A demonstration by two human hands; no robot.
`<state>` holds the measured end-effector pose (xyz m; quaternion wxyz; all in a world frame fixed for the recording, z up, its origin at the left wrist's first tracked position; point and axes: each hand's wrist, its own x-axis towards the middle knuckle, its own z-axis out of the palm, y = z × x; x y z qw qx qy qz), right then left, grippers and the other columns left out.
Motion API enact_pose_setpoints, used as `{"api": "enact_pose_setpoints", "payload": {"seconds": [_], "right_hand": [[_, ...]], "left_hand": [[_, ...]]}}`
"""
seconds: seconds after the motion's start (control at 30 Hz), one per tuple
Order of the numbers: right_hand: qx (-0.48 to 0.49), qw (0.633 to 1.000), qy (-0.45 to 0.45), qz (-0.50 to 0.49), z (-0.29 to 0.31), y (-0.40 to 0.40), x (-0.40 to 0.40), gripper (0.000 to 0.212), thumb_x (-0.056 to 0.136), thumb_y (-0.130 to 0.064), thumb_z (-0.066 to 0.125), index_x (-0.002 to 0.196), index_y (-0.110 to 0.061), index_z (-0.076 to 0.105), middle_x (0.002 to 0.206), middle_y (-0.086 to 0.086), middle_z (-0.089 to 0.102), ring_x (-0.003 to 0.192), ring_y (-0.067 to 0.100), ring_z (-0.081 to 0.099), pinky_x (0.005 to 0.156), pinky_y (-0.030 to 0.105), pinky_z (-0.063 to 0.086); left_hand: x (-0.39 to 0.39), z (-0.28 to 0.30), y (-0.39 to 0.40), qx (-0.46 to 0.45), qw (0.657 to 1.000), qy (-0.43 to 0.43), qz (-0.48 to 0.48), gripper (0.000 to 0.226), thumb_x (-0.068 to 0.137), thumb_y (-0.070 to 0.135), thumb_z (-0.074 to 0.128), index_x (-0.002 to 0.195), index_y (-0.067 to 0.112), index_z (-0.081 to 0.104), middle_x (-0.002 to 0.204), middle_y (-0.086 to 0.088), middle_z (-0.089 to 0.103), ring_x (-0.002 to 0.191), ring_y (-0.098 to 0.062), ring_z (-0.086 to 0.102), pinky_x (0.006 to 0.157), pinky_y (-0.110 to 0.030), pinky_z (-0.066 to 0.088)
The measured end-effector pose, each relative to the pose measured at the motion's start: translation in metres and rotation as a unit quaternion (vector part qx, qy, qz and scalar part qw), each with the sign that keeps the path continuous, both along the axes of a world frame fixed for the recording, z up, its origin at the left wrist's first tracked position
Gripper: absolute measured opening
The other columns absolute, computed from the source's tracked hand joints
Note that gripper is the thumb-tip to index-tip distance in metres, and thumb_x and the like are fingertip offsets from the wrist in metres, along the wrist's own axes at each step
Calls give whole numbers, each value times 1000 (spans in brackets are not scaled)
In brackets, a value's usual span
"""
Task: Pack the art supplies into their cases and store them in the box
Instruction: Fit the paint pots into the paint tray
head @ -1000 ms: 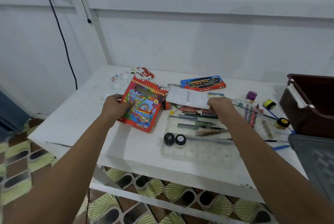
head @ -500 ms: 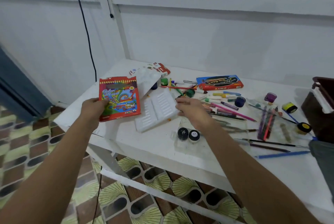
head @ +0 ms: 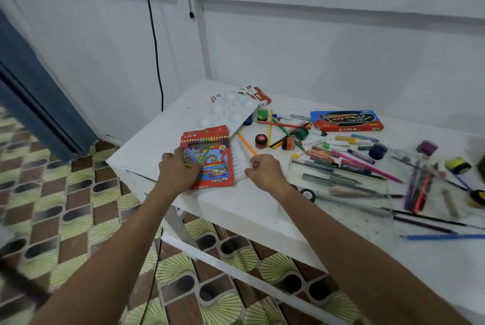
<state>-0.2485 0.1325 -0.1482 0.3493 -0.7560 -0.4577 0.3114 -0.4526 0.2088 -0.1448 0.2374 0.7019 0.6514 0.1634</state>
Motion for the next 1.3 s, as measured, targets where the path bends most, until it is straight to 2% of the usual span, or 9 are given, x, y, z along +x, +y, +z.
{"api": "enact_pose_setpoints", "payload": {"seconds": [0.17,0.37,0.47,0.63,0.8,0.97,1.1,1.2,1.3], "right_hand": [[13,1000,-15,4,2,2,16,48,85,-18,67,128,-2,53,123,14,59,112,22,56,90,25,44],[43,997,-60,-31,17,4,62,47,84,-16,69,126,0,56,120,14,61,108,21,58,85,21,43],[46,991,-120,-35,24,10,86,44,83,-14,69,124,-2,59,120,13,62,106,20,58,79,16,38],[13,973,-228,19,24,24,108,37,78,-14,72,112,-1,64,112,16,63,105,27,58,90,33,48],[-30,945,-320,62,10,36,111,15,82,-18,63,92,-7,66,97,12,64,99,32,54,85,41,48],[-14,951,-303,66,2,31,118,25,85,-13,62,108,-4,63,113,16,55,108,30,48,93,37,43],[9,977,-212,28,15,6,125,38,91,-6,55,129,-5,52,125,16,35,104,23,46,95,22,32],[51,989,-137,-5,29,-24,129,28,88,-8,59,115,-14,61,112,12,47,86,19,47,82,25,36],[64,993,-96,-33,37,-66,131,26,84,-12,66,109,-14,61,107,9,58,86,15,53,76,21,40]], "left_hand": [[21,5,-2,59,995,76,-31,54,86,46,60,129,15,49,131,-17,40,123,-36,37,99,-48,37],[71,18,14,69,984,27,-163,42,84,37,61,119,13,59,123,-15,49,118,-33,44,99,-41,40],[106,27,22,63,973,39,-218,51,85,38,64,129,15,53,124,-11,49,116,-27,47,96,-35,39],[151,27,40,29,959,90,-267,62,80,40,69,134,15,49,125,-10,53,113,-25,53,92,-35,45],[168,21,42,40,949,127,-287,20,77,31,64,88,14,64,84,-6,63,87,-28,61,71,-35,52],[171,21,36,55,953,71,-288,21,74,29,67,92,18,67,86,-3,67,83,-24,61,72,-34,54],[175,36,11,81,948,15,-308,25,78,21,67,102,13,67,97,-6,66,89,-23,60,67,-25,39],[180,48,-17,80,938,-20,-336,30,77,21,69,107,15,66,99,-5,66,90,-22,59,72,-25,40],[186,55,-49,58,923,-33,-378,30,76,28,71,105,22,67,94,2,63,81,-14,56,72,-22,39]]}}
